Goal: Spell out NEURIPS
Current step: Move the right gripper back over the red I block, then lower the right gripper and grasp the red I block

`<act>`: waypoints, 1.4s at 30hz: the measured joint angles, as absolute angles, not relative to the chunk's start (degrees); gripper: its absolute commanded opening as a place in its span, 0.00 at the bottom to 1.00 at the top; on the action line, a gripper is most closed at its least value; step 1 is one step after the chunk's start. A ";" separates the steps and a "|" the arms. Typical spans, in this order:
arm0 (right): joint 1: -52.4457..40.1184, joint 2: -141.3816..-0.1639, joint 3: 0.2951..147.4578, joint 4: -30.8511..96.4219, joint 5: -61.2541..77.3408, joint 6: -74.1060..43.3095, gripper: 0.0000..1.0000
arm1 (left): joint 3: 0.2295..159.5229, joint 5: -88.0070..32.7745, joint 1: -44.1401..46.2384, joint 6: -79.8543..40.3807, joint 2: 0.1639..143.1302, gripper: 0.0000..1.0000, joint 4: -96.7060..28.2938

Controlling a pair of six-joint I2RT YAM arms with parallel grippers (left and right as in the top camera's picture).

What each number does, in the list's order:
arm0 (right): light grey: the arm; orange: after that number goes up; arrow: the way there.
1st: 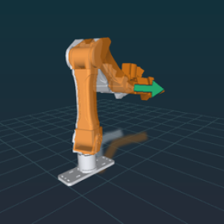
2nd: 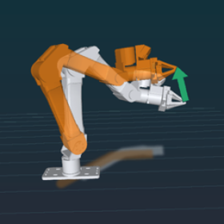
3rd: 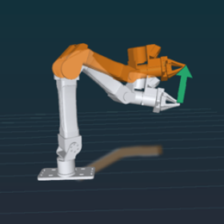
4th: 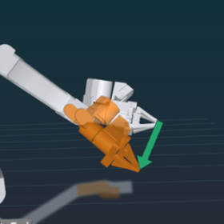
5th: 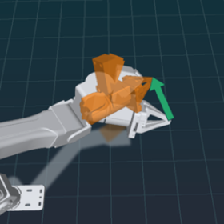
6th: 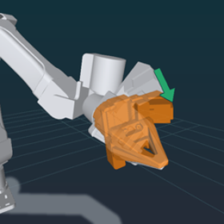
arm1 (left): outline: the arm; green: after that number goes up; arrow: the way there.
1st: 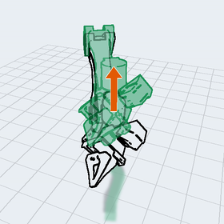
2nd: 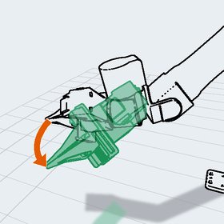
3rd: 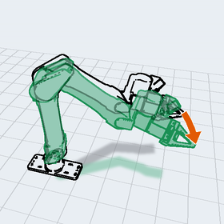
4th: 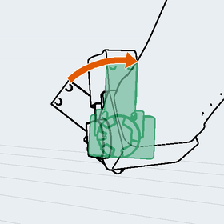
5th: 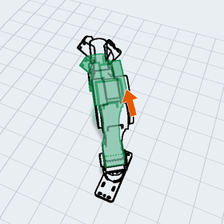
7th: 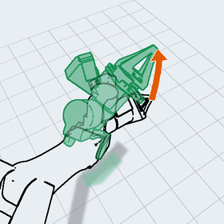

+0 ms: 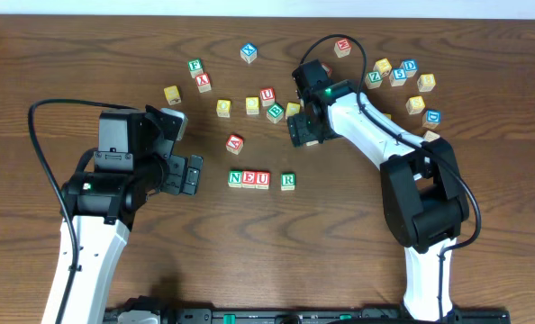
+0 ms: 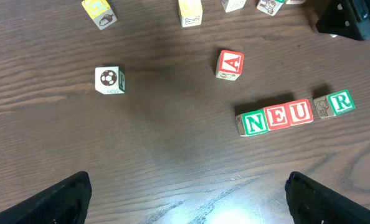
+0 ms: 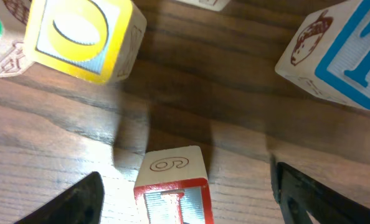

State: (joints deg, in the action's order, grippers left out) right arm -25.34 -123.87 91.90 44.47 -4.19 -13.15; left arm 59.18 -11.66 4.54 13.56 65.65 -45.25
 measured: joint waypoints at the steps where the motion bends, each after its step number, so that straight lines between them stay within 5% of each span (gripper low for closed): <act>1: -25.34 -123.87 91.90 44.49 -4.16 -12.99 0.64 | 59.18 -11.66 4.54 13.54 65.65 0.98 -45.23; 7: -25.65 -123.87 91.90 44.45 -4.23 -13.04 0.36 | 59.18 -11.66 4.54 13.54 65.63 0.98 -45.23; 12: -26.06 -123.87 91.90 44.42 -4.25 -13.10 0.21 | 59.18 -11.66 4.54 13.54 65.65 0.98 -45.25; 42: -26.06 -123.81 96.95 55.51 -4.25 -13.65 0.01 | 59.18 -11.66 4.54 13.54 65.65 0.98 -45.25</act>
State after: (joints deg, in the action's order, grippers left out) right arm -26.06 -123.81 96.95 55.51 -4.25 -13.65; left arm 59.18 -11.66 4.54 13.54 65.65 -45.25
